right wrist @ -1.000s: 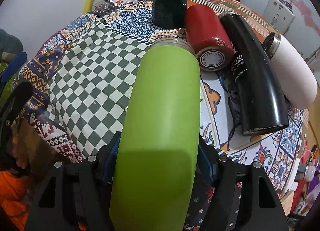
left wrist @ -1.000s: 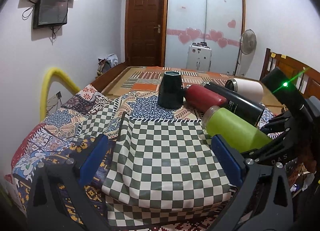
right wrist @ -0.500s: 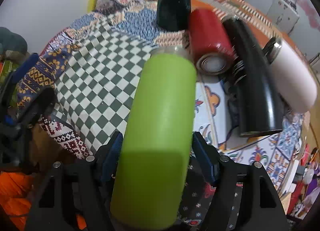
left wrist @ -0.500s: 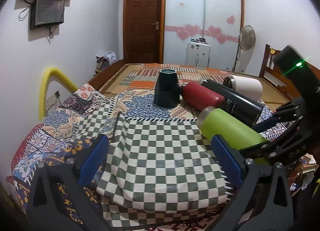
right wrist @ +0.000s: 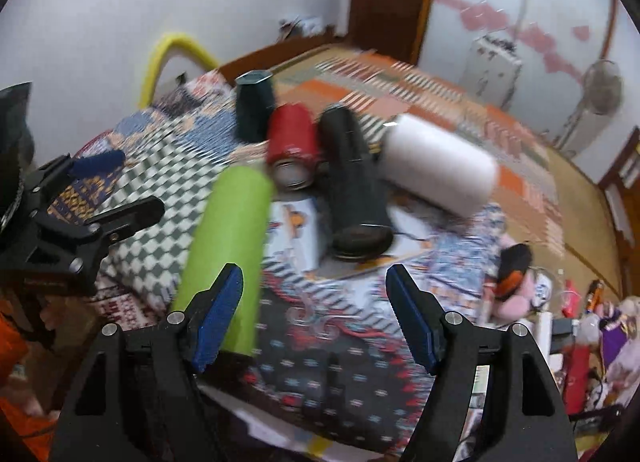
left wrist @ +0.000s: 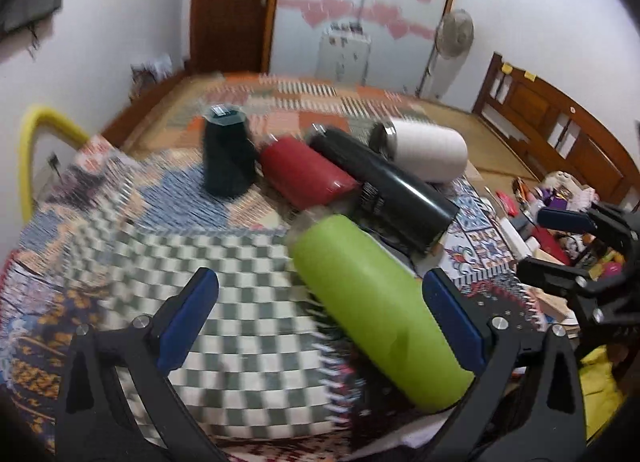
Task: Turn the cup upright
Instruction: 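Close the left gripper on the green bottle while the right gripper releases it, then rotate the held green bottle upright with the left gripper, opening facing up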
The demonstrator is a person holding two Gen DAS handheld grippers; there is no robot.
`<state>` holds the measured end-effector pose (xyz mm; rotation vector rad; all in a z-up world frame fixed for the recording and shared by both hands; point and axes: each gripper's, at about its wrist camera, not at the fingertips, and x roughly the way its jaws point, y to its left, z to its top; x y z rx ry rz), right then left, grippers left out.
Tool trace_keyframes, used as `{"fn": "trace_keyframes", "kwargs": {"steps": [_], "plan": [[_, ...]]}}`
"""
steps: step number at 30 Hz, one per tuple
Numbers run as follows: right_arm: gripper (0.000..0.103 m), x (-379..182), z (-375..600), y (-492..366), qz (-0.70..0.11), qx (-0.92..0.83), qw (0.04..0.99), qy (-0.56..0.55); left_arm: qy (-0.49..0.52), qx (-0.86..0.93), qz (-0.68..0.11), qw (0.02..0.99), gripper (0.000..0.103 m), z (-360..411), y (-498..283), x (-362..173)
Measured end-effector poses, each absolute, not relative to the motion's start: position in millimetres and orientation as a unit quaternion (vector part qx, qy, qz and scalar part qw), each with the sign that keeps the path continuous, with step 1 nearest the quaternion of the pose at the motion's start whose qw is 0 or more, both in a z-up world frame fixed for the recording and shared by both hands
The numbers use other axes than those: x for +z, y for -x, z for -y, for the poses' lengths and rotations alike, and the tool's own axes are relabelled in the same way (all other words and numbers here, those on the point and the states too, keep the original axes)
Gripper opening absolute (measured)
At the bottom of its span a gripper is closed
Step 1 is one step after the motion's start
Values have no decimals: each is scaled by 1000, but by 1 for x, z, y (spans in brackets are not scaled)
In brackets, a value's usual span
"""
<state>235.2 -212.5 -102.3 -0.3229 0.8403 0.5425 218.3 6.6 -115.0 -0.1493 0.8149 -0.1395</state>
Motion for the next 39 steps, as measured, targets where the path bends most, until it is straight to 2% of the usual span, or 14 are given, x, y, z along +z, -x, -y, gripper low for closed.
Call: {"fn": "trace_keyframes", "kwargs": {"steps": [2,6,10,16,28,33,39], "plan": [[71,-101,226,-234,-386,247,876,146,86,-78,-426,897,103,0,-233,-120],[71,-102,241,-232,-367,233,891,133,93,-76,-488,864,95,14,-259,-135],[71,-102,254,-232,-355,231,898,118,106,-65,-517,847,94,17,-278,-148],[71,-109,261,-237,-346,229,904,107,142,-70,-555,816,87,24,-297,-168],[71,-113,266,-241,-337,231,907,99,181,-74,-548,813,77,-4,-292,-166],[71,-112,265,-241,-334,230,909,98,134,-109,-509,843,67,-4,-272,-137],[71,-107,264,-239,-329,229,911,94,90,-142,-470,867,64,7,-246,-105]]}}
